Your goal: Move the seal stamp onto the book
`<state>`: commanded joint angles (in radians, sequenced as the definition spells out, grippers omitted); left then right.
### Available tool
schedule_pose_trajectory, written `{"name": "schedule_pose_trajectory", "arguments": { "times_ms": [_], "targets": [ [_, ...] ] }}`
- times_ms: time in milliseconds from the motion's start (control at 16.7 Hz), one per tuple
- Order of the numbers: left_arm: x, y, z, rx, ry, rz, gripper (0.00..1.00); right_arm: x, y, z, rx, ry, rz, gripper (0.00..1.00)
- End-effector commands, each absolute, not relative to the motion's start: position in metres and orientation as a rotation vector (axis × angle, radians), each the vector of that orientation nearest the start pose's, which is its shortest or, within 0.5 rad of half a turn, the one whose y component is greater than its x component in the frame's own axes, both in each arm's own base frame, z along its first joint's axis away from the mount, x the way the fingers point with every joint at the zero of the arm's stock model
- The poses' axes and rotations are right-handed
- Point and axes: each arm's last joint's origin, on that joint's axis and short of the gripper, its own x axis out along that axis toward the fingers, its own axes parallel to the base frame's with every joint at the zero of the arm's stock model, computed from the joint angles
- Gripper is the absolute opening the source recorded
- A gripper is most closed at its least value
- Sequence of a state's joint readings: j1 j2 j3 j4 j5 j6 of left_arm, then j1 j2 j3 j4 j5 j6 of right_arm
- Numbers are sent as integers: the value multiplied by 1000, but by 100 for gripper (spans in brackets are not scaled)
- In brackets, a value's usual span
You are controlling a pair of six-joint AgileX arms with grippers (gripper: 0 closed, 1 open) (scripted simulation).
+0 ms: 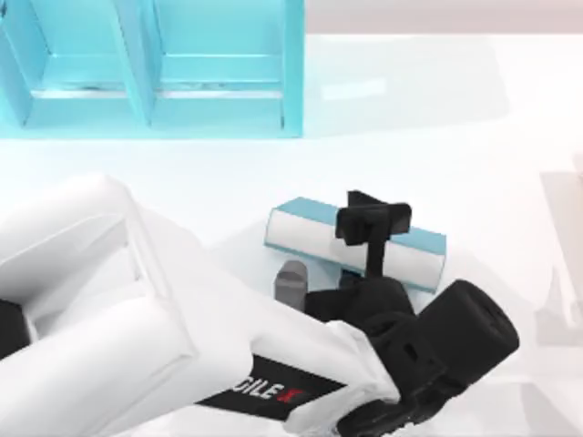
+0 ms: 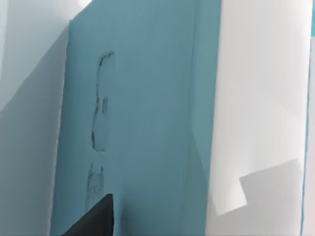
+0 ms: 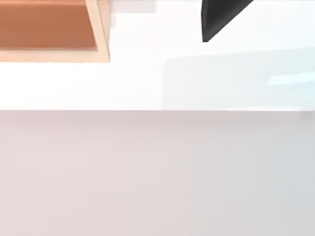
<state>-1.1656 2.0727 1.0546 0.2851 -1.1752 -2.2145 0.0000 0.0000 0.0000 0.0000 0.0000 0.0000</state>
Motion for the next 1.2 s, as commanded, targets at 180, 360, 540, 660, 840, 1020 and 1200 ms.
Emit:
{"name": "schedule_pose_trajectory", "arguments": {
  "times_ms": [180,360,540,660,840,1020,1200],
  "targets": [
    [171,-354,99,-1548,126,303,100,106,-1,160,0,0,0,100],
    [148,-362,96,-1573,145,316,100,106,-1,160,0,0,0,100],
    [118,-365,92,-1570,158,337,100,106,-1,160,0,0,0,100],
    [98,-362,91,-1553,157,347,100,106,-1,160,0,0,0,100],
    [71,-354,95,-1525,143,344,100,106,-1,160,0,0,0,100],
    [50,-348,102,-1516,127,326,100,106,-1,160,0,0,0,100],
    [38,-344,108,-1521,119,306,100,106,-1,160,0,0,0,100]
  ]
}}
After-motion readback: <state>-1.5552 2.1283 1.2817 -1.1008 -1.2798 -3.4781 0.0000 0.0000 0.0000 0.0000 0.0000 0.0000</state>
